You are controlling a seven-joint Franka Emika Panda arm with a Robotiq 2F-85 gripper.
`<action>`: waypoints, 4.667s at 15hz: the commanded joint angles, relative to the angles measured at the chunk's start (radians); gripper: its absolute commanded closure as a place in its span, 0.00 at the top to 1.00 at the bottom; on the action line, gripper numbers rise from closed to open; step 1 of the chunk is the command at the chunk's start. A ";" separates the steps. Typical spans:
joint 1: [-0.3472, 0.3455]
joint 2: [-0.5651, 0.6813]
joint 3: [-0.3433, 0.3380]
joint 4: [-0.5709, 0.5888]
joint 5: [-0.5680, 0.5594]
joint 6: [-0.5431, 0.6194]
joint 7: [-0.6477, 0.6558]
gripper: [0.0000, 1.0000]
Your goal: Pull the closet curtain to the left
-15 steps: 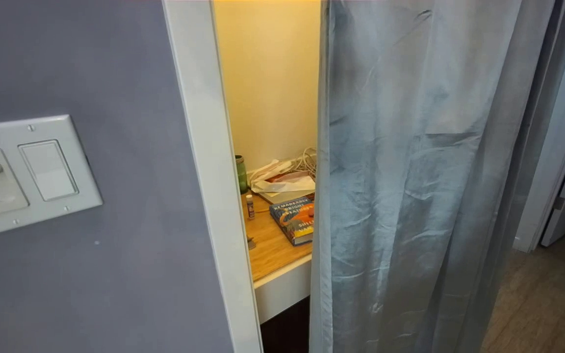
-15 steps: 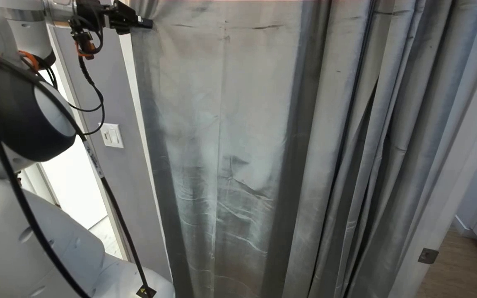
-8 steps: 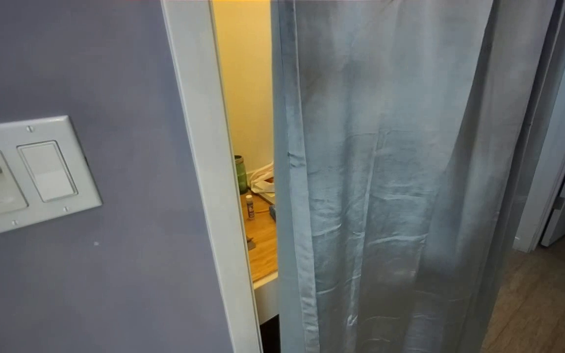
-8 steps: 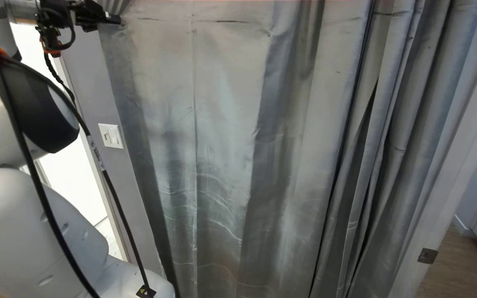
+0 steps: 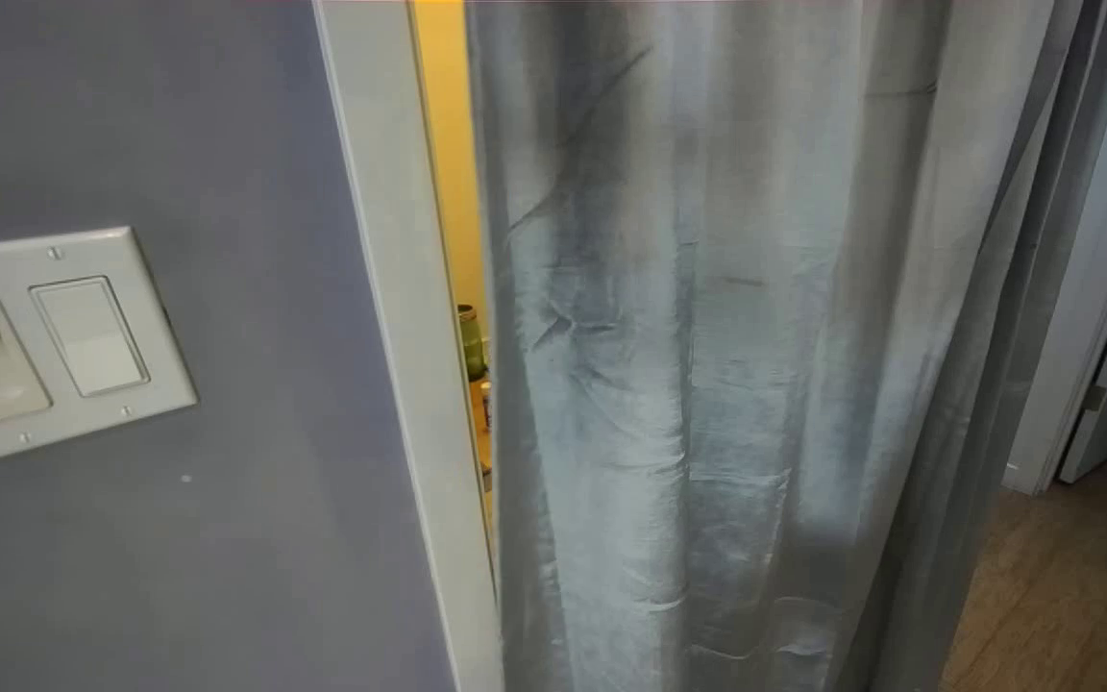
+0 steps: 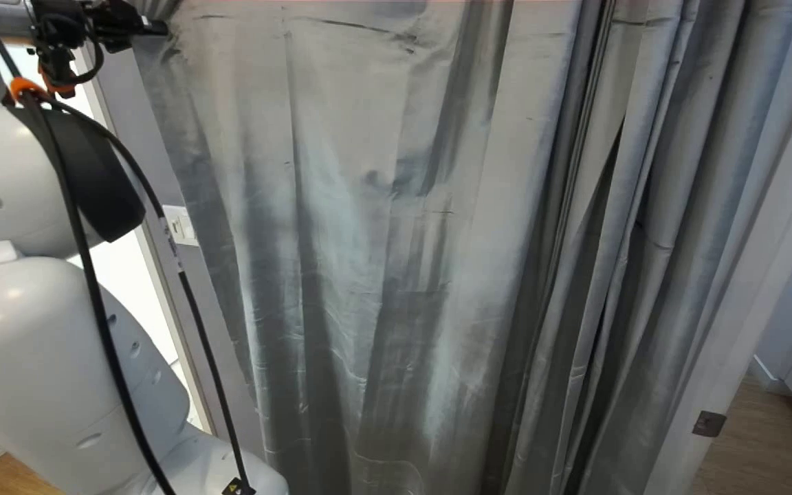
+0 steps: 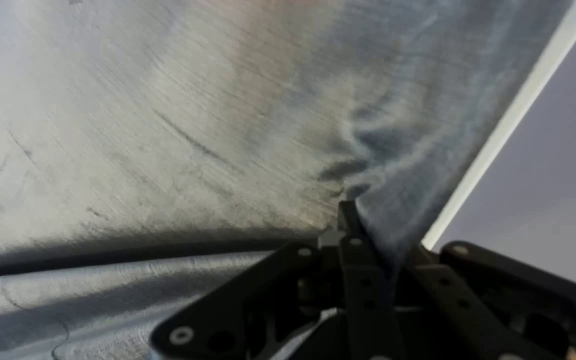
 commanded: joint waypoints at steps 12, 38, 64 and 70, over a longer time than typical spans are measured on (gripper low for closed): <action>0.061 0.364 0.280 -0.003 -0.353 -0.030 0.107 0.02; 0.704 0.686 -0.179 0.413 -0.572 -0.082 0.100 0.27; 1.005 0.609 -0.616 0.582 -0.382 -0.531 0.298 0.27; 1.064 0.616 -0.745 0.642 -0.369 -0.552 0.295 0.27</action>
